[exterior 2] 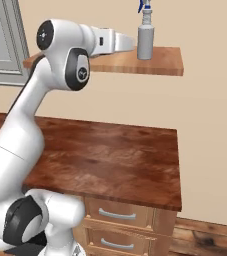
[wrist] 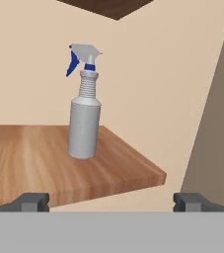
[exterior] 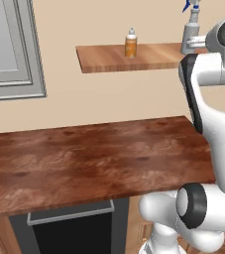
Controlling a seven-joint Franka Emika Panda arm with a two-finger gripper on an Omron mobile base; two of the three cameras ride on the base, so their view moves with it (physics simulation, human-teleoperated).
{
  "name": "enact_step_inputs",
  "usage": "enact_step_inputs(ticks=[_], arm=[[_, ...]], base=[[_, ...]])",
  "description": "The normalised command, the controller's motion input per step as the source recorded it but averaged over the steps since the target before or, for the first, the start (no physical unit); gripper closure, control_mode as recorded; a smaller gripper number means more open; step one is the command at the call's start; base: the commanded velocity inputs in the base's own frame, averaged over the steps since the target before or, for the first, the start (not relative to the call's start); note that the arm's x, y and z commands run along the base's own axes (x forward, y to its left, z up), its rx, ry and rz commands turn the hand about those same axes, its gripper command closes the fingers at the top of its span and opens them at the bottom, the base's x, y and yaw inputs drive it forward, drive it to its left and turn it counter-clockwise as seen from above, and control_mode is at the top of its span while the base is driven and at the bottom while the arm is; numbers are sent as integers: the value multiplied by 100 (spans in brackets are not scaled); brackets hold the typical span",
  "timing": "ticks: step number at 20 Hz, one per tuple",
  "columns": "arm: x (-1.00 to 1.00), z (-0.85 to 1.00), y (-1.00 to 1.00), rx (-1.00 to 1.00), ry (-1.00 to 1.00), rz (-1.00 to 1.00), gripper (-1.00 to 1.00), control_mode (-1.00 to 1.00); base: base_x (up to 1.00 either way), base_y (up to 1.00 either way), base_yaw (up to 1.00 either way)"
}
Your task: Locate and retrieve the soap dispenser and spray from the cabinet. Place them next to the sink.
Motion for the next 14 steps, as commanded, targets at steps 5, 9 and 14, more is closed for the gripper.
enact_step_inputs(ticks=[5, 9, 14], arm=[[8, -3, 22, 1, 1, -6, -100, -100], [12, -4, 8, 8, 6, 0, -100, -100], [18, 6, -10, 10, 6, 6, -100, -100]], base=[[0, 0, 0], [0, 0, 0], [0, 0, 0]])
